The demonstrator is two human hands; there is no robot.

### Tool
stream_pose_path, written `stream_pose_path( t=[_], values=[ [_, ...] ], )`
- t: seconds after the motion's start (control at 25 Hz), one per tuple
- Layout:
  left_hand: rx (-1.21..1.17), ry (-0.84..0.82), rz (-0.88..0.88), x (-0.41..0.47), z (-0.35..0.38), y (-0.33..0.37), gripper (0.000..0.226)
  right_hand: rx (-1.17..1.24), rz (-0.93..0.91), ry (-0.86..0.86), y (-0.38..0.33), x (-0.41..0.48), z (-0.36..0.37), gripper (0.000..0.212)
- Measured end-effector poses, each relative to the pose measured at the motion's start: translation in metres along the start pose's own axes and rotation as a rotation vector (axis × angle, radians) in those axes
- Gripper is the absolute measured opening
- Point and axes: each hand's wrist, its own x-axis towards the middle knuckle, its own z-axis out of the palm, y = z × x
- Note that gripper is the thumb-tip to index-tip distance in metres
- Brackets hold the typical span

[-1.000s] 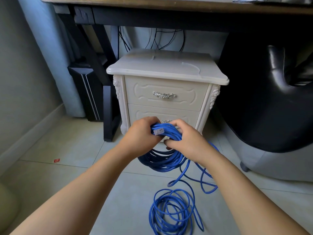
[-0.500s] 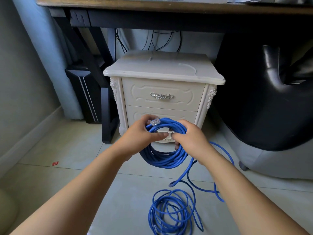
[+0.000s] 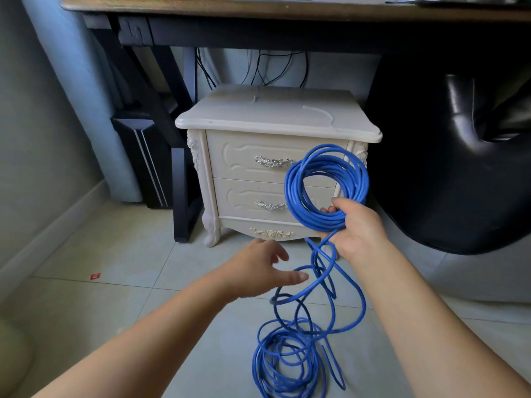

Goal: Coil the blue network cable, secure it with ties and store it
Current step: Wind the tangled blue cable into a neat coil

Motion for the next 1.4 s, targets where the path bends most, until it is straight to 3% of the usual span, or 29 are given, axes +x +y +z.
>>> stream_pose_path(
  t=[0.12,0.16,0.28,0.48,0.72,0.76,0.88,0.92,1.0,1.04,1.12,1.16,1.24,1.4],
  values=[
    [-0.409,-0.085,-0.023,0.006,0.009,0.009,0.014,0.073,0.025,-0.045,-0.002,-0.002,-0.001,0.020],
    [-0.493,-0.078,-0.048,0.009,0.013,0.010,0.010,0.083,0.024,-0.063,-0.003,-0.003,-0.002,0.019],
    [-0.639,-0.033,-0.057,0.019,0.020,0.015,0.018,0.133,0.029,-0.122,-0.003,-0.006,-0.002,0.017],
    [-0.767,-0.111,-0.054,0.024,0.019,0.018,0.029,0.121,0.014,-0.169,-0.007,-0.010,-0.001,0.021],
    [-0.836,0.074,-0.128,0.036,0.008,0.008,0.007,0.075,-0.014,-0.160,-0.012,-0.012,-0.001,0.022],
    [-0.834,0.125,-0.155,0.037,0.004,0.004,0.012,0.086,-0.020,-0.155,-0.013,-0.012,-0.002,0.023],
    [-0.623,0.314,-0.261,0.039,-0.003,-0.010,0.018,0.168,-0.026,-0.157,-0.020,-0.013,-0.002,0.026],
    [-0.408,0.367,-0.251,0.037,-0.003,-0.013,0.039,0.189,-0.031,-0.161,-0.022,-0.014,-0.003,0.027],
    [0.036,0.414,-0.028,0.037,0.000,-0.019,0.093,0.185,-0.046,-0.167,-0.023,-0.018,-0.001,0.026],
    [0.224,0.413,0.150,0.036,0.001,-0.017,0.098,0.164,-0.052,-0.170,-0.022,-0.019,-0.001,0.026],
    [0.345,0.361,0.459,0.033,0.004,-0.009,0.065,0.120,-0.054,-0.186,-0.018,-0.018,0.000,0.027],
    [0.288,0.313,0.498,0.031,0.005,-0.005,0.044,0.109,-0.048,-0.195,-0.017,-0.018,0.000,0.027],
    [0.117,0.276,0.470,0.030,0.007,-0.001,0.020,0.093,-0.036,-0.208,-0.016,-0.019,0.000,0.025],
    [-0.147,0.272,0.379,0.029,0.003,0.002,0.013,0.051,-0.114,-0.205,-0.016,-0.020,-0.002,0.026]
  ],
)
